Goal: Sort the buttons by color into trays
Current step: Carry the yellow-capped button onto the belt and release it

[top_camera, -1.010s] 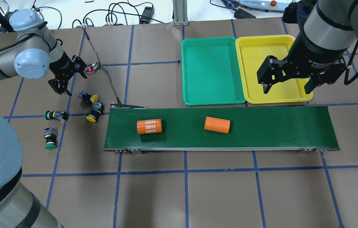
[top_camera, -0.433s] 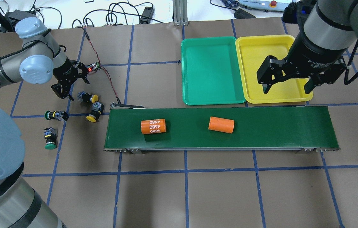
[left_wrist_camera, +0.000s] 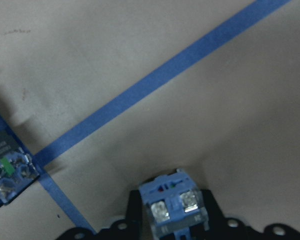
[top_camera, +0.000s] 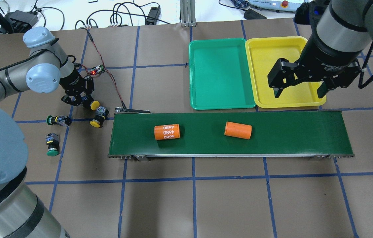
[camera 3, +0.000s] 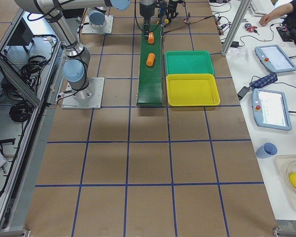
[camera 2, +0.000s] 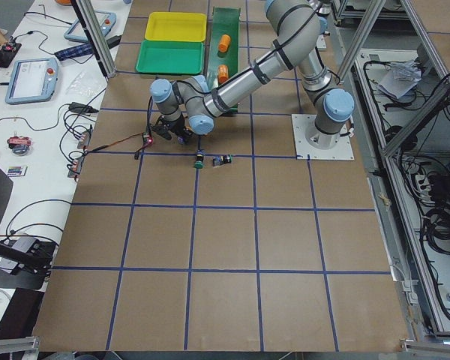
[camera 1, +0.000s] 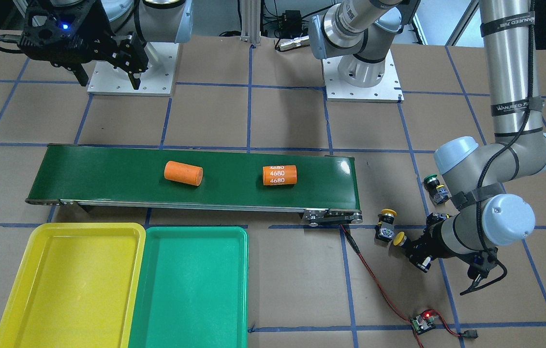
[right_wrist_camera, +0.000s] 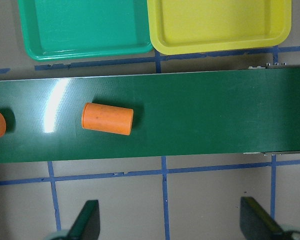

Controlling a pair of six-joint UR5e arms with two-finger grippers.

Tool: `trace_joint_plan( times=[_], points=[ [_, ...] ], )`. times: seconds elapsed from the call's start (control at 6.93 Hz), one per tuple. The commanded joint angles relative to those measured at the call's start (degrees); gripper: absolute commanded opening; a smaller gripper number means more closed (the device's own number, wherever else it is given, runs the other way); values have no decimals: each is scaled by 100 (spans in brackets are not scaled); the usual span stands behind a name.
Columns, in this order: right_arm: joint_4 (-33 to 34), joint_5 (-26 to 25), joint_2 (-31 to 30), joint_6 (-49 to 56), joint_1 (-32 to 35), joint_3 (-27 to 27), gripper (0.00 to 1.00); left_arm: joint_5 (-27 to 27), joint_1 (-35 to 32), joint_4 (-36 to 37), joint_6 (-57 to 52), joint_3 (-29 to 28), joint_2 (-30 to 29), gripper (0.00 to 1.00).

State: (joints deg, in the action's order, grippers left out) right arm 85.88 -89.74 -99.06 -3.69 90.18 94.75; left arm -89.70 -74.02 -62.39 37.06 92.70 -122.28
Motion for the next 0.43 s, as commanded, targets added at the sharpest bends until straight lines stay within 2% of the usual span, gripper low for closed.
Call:
trace_joint_plan(
  times=[0.0,0.29],
  points=[
    [-1,0,0,-9,0,0,100,-48,229,-106,-1370,-373,151,0],
    [-1,-9,0,-9,0,0,100,-30,-92,-474,-2147,-333,580,1]
  ],
)
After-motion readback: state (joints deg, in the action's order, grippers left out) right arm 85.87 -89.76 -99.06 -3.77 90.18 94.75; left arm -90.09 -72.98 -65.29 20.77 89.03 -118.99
